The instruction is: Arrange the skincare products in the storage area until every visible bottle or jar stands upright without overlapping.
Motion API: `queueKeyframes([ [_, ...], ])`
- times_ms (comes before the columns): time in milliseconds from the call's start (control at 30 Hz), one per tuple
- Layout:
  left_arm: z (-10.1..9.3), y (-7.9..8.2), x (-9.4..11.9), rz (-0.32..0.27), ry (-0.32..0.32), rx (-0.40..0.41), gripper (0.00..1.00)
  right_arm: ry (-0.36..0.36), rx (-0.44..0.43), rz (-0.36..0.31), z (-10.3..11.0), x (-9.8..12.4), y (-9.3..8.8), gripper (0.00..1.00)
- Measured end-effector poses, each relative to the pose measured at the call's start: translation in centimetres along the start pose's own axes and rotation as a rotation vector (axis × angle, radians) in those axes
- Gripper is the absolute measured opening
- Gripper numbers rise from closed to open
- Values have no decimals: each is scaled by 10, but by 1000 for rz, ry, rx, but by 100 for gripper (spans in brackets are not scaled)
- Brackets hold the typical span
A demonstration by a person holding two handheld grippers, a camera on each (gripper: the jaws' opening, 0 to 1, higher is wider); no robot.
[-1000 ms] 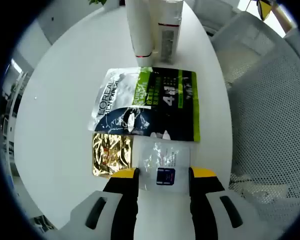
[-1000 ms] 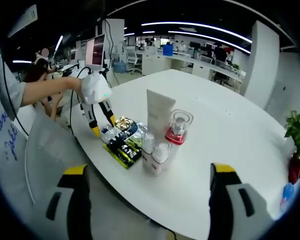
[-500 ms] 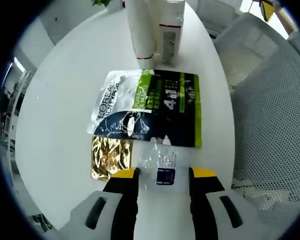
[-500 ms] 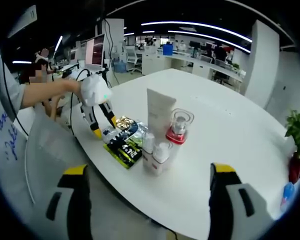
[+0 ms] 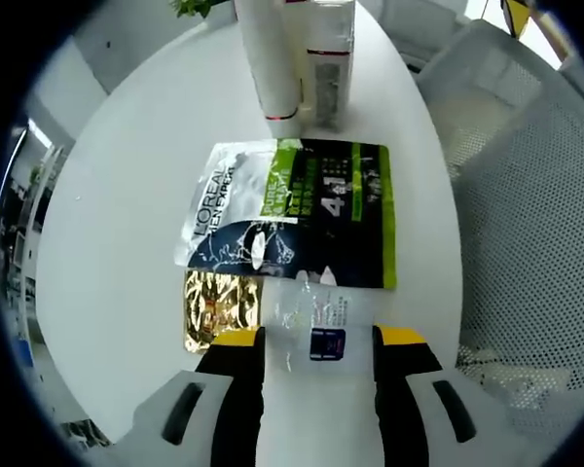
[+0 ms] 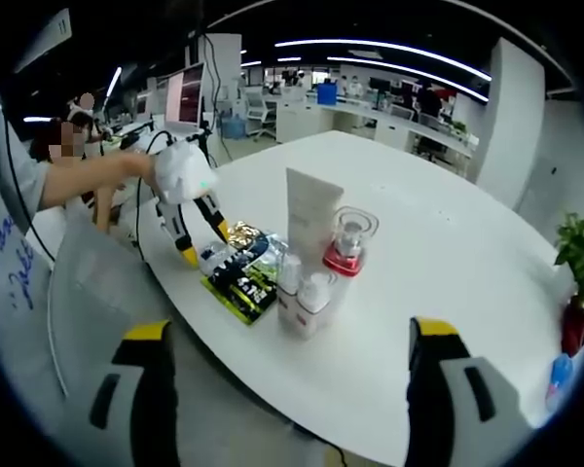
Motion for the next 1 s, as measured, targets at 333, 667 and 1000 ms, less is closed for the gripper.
queueKeyframes([
  [333,1,-1,0,0,21,-3,47,2,3,2,1,0,0,100],
  [667,1,5,14,-81,60,21,49,9,12,8,4,0,-1,100],
  [1000,-2,12,27,-169,98,73,52,10,12,-2,5,-2,0,100],
])
Point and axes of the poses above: the point that each gripper's makers call its tool centre point, and the gripper's own axes: x roughly backward along the fingers, z roughly to its left, y roughly out of its top, the point moved 6 cm from there along x, roughly backward along the fingers, and after that the axes turned 11 degrees about -y, right-handed, at the moved point
